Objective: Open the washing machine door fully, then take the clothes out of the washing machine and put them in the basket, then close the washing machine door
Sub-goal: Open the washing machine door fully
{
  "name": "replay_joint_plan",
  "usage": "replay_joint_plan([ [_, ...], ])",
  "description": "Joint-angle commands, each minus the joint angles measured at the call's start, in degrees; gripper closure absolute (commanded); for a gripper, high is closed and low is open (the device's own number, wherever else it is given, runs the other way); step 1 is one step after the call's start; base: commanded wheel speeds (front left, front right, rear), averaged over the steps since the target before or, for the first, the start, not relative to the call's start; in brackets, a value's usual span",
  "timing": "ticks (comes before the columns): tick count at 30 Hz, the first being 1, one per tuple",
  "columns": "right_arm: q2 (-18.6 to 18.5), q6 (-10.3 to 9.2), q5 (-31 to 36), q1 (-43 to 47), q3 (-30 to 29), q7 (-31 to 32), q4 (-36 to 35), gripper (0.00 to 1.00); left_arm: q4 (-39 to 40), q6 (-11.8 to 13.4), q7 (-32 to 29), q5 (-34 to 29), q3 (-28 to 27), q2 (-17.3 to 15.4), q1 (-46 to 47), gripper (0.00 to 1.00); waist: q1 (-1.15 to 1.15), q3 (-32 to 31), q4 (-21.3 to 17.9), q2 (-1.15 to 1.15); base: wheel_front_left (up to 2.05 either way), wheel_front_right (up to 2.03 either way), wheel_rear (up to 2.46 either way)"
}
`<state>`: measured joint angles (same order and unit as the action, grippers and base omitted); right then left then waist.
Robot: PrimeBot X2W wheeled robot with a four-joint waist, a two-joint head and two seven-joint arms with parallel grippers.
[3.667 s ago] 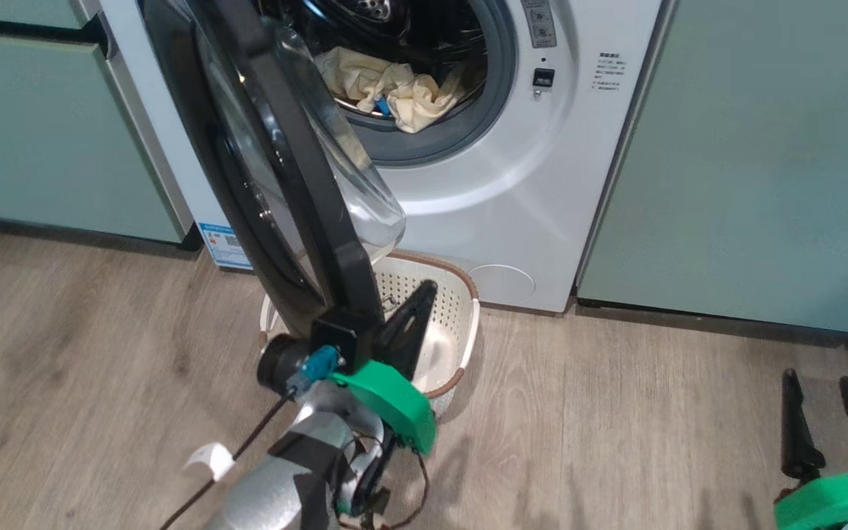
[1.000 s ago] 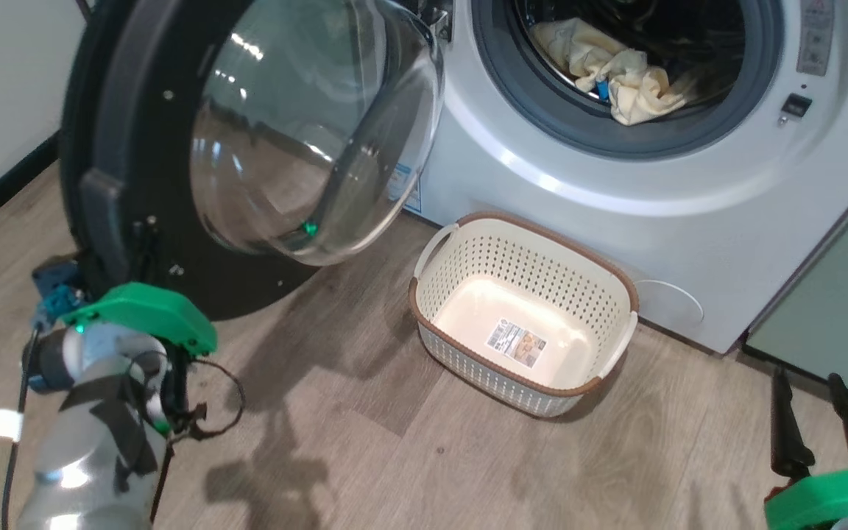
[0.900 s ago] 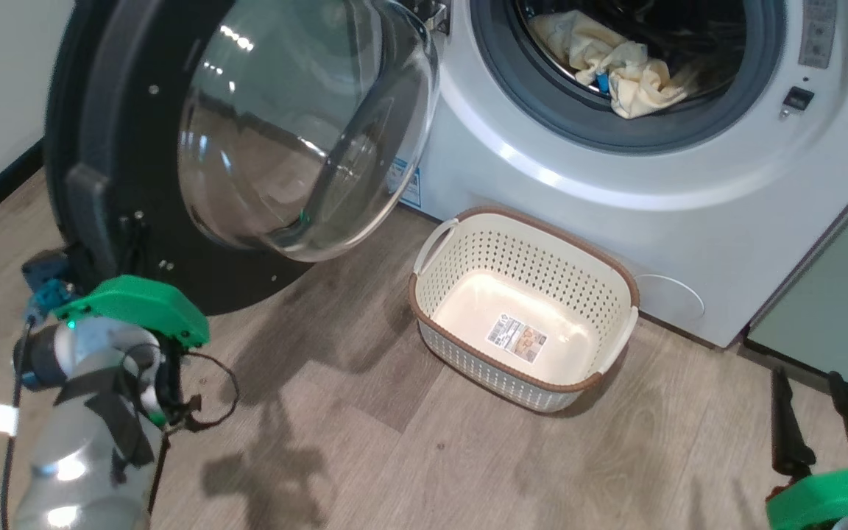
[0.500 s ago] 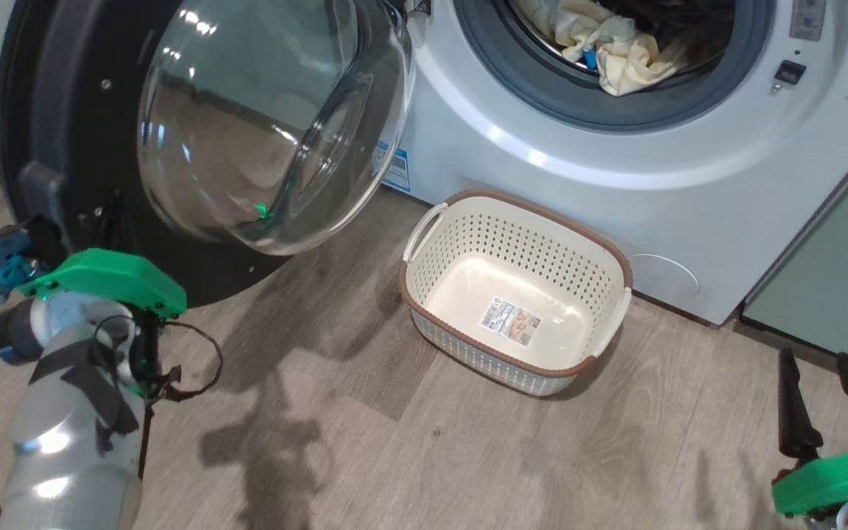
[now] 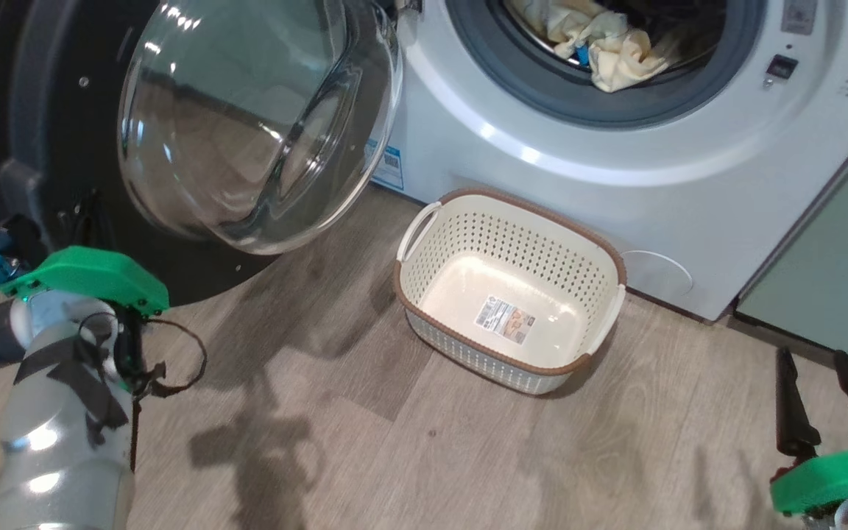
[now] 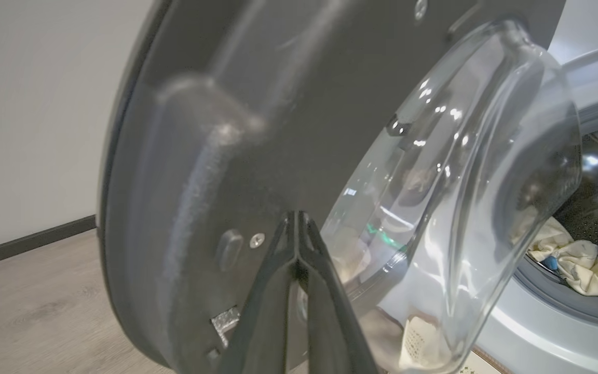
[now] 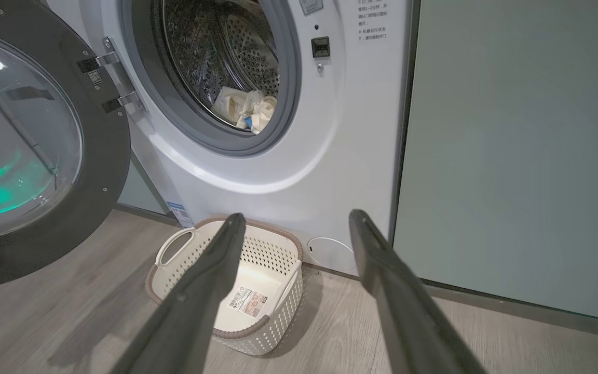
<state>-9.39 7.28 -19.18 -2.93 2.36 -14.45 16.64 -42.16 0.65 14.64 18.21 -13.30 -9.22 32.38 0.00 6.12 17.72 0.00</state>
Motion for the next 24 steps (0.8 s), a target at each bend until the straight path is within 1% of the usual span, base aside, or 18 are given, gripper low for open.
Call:
replay_joint_plan([
  [1,-1.0,0.21,-0.1,-2.4,1.2,-0.5,-1.4,0.00,1.9,-0.2,0.4,-1.1,-2.0,-1.9,1.7,1.00,0.00,-0.8,-0.6,0.00,0.00,0.00,0.00],
  [3,-0.7,0.21,-0.2,-2.1,1.1,-0.5,-1.4,0.00,2.1,-0.8,0.4,-2.2,-2.1,-1.9,0.7,1.00,0.00,-1.7,-1.3,0.00,0.00,0.00,0.00],
  [4,-0.5,0.21,-0.2,-2.0,1.0,-0.5,-1.5,0.00,2.1,-1.2,0.4,-2.6,-2.1,-2.0,0.2,0.91,0.00,-2.3,-1.7,0.00,0.00,0.00,0.00],
  [5,-0.5,0.21,-0.2,-2.0,1.0,-0.5,-1.5,0.00,2.1,-1.2,0.4,-2.6,-2.1,-2.0,0.2,0.91,0.00,-2.3,-1.7,0.00,0.00,0.00,0.00],
  [8,-0.1,0.21,-0.2,-1.1,0.9,-0.5,-1.5,0.00,2.5,-2.1,0.4,-3.8,-2.0,-1.6,-1.6,0.51,0.00,-4.1,-3.0,0.00,0.00,0.00,0.00],
  [9,0.0,0.21,-0.3,-0.8,0.9,-0.5,-1.4,0.00,2.9,-2.3,0.4,-4.2,-1.9,-1.5,-2.3,0.09,0.00,-4.7,-3.4,0.00,0.00,0.00,0.00],
  [10,0.1,0.21,-0.3,-0.6,0.8,-0.5,-1.5,0.00,3.2,-2.5,0.4,-4.5,-1.9,-1.3,-3.0,0.00,0.00,-5.0,-4.0,0.00,0.00,0.00,0.00],
  [17,0.7,0.21,-0.4,0.4,0.0,-0.5,-2.1,0.00,7.1,-4.0,0.4,-6.6,-0.6,0.4,-7.7,0.00,0.00,-7.1,-8.2,0.00,0.00,0.00,0.00],
  [24,1.1,0.21,-0.4,1.1,-0.4,-0.5,-2.6,0.00,10.0,-5.3,0.4,-8.1,1.5,1.7,-11.3,0.00,0.00,-8.4,-13.4,0.00,0.00,0.00,0.00],
])
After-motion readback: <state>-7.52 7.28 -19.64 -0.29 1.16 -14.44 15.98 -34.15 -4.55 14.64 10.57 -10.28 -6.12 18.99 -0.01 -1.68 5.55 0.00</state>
